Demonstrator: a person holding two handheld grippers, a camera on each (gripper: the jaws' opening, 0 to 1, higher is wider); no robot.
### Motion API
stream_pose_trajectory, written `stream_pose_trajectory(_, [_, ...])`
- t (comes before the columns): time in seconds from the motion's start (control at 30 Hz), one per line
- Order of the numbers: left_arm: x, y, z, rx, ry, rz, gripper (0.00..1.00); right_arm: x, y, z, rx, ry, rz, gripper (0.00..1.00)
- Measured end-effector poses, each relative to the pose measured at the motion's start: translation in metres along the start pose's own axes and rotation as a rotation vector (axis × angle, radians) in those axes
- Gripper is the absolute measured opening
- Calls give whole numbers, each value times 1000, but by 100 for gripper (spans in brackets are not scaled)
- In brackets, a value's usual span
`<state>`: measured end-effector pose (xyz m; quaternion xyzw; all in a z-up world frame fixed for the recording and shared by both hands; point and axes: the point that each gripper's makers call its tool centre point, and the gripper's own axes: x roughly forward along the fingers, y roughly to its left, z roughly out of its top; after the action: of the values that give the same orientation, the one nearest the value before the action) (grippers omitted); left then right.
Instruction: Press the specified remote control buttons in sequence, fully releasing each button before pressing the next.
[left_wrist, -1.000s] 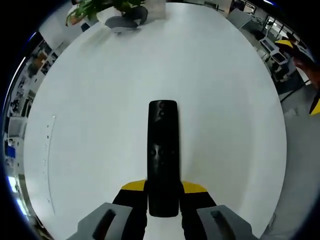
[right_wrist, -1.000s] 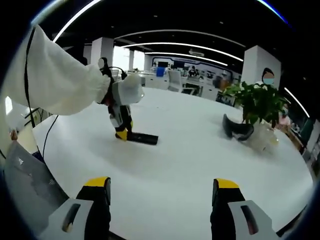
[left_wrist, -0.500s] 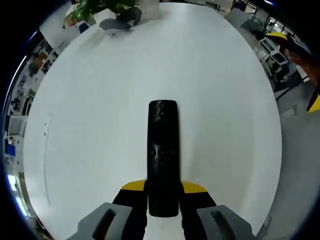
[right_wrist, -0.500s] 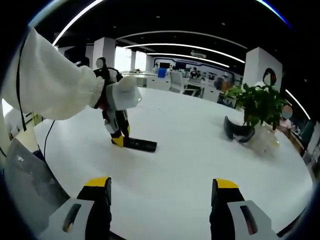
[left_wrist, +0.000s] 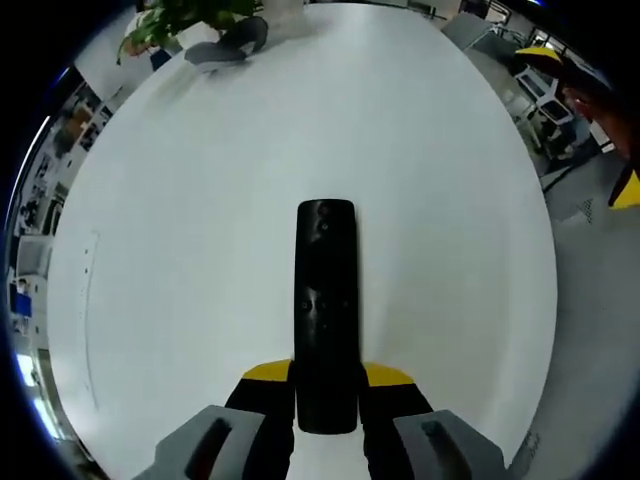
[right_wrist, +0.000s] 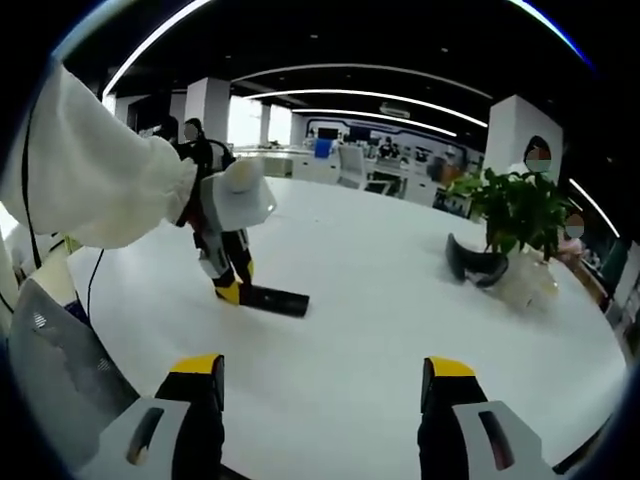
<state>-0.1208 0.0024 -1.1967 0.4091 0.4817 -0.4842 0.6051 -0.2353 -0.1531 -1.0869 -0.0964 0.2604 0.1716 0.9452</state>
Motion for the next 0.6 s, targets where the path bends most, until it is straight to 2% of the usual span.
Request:
stream_pose_trajectory(0.2, [0,-8,-1,12,11,3,24,0,2,-1,-1,6,9,78])
stream_pose_trajectory(0.6, [-1,-29,-5,0,-15,6,24,-2,0,0,12,0,5,75])
